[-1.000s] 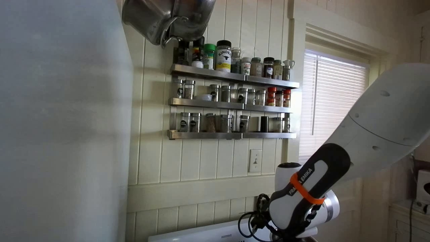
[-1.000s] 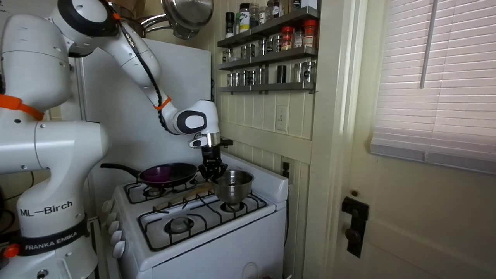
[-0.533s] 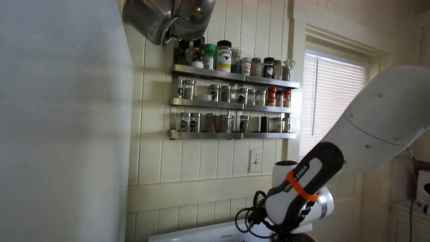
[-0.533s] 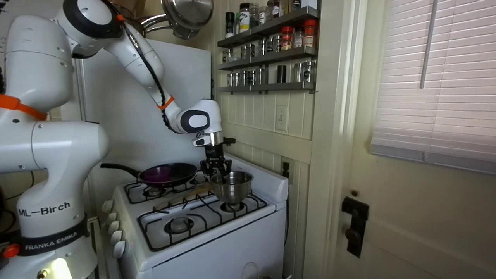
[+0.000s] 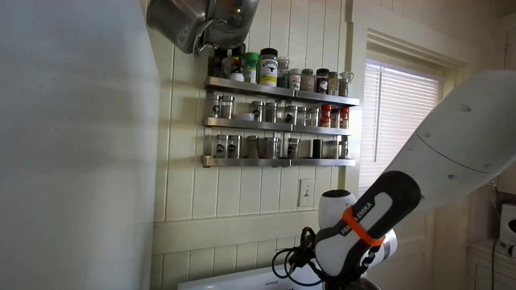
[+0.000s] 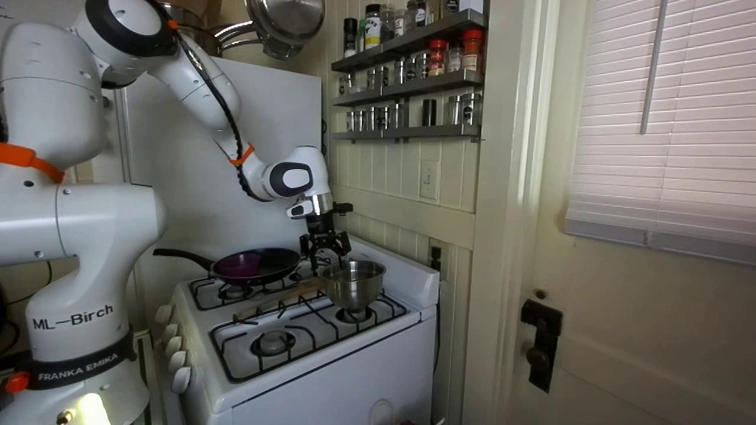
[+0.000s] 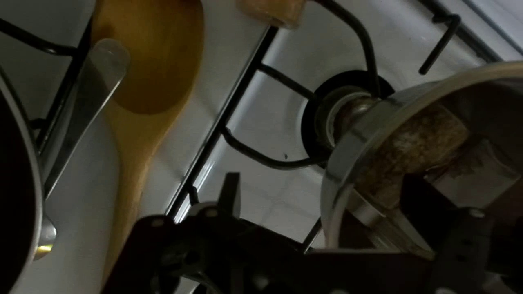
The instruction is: Put the purple bowl on the pan then move the silver bowl to the right.
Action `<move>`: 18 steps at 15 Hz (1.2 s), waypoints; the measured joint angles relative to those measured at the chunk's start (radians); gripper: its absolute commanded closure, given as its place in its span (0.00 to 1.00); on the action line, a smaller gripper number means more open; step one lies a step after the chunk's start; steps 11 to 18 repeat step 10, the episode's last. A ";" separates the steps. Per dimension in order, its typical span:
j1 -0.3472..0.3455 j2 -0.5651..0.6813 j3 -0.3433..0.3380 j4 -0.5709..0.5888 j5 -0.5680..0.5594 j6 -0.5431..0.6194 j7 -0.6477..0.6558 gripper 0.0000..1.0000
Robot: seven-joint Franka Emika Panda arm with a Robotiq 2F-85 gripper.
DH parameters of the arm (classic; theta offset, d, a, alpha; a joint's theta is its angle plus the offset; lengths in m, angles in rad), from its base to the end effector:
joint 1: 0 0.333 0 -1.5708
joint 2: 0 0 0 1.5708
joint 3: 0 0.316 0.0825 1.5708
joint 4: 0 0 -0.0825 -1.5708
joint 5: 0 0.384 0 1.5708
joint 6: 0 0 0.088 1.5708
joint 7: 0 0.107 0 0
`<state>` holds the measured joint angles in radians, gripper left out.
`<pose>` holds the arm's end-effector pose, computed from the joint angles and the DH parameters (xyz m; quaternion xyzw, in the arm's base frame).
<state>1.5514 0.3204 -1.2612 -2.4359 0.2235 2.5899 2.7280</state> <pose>0.4775 0.1260 0.2720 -0.2662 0.9588 -0.0925 0.0354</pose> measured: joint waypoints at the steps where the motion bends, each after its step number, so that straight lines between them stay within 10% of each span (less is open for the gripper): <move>1: 0.063 0.022 -0.047 -0.001 0.033 0.000 -0.009 0.01; 8: 0.495 0.319 -0.357 -0.042 0.261 -0.007 -0.020 0.00; 18: 0.537 0.389 -0.368 -0.051 0.270 -0.007 -0.010 0.00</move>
